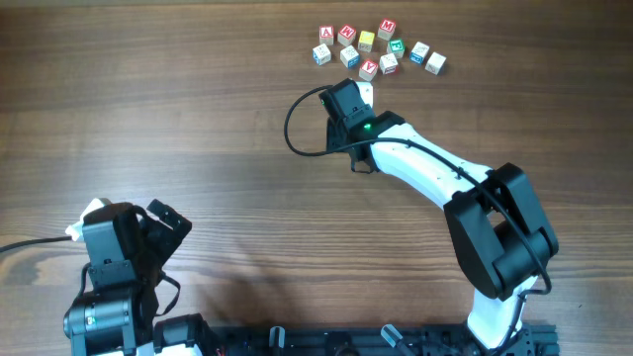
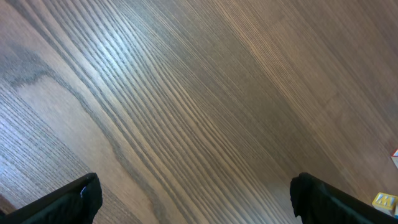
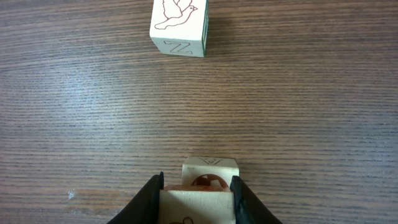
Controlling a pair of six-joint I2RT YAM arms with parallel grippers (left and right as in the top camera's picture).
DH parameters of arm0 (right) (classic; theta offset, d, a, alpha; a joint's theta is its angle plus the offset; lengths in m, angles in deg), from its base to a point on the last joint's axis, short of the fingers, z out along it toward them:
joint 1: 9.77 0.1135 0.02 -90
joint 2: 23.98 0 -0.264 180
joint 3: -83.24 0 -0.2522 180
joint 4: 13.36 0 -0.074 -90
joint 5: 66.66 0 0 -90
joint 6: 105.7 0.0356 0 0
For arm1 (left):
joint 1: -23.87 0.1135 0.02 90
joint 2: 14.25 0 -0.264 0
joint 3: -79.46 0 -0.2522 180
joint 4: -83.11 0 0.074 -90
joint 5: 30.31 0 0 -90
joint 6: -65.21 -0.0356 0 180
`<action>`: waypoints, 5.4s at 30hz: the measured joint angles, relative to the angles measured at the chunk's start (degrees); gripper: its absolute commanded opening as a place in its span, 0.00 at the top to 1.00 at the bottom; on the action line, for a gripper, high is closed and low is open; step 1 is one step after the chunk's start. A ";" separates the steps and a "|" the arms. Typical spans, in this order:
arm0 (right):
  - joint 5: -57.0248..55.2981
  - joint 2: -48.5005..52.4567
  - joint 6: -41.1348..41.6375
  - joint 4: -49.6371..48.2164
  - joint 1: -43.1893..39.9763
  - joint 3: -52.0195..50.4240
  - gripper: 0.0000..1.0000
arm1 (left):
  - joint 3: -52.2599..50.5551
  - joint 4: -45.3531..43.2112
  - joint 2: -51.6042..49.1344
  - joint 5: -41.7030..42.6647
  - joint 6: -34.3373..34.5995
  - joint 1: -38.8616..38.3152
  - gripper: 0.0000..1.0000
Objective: Form a tower
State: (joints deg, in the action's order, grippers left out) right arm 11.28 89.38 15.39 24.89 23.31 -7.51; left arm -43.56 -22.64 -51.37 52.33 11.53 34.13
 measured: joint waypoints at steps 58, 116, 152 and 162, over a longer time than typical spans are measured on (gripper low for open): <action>-2.99 0.07 -0.35 3.08 -2.14 11.98 0.01 | 0.00 0.00 0.00 0.00 0.02 0.00 0.00; 0.87 21.07 8.41 -15.82 -12.90 19.19 0.66 | 0.00 0.00 0.00 0.00 0.02 0.00 0.00; 9.99 -8.85 -2.86 16.37 -3.67 9.05 0.75 | 0.00 -0.02 0.00 0.00 0.02 0.00 0.00; 8.57 -8.44 -4.28 10.03 -2.73 3.39 0.74 | 0.00 0.00 0.00 0.00 0.00 0.00 0.00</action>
State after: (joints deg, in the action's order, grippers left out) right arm 19.85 80.95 11.10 34.92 20.58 -4.13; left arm -43.56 -22.64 -51.37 52.33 11.53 34.13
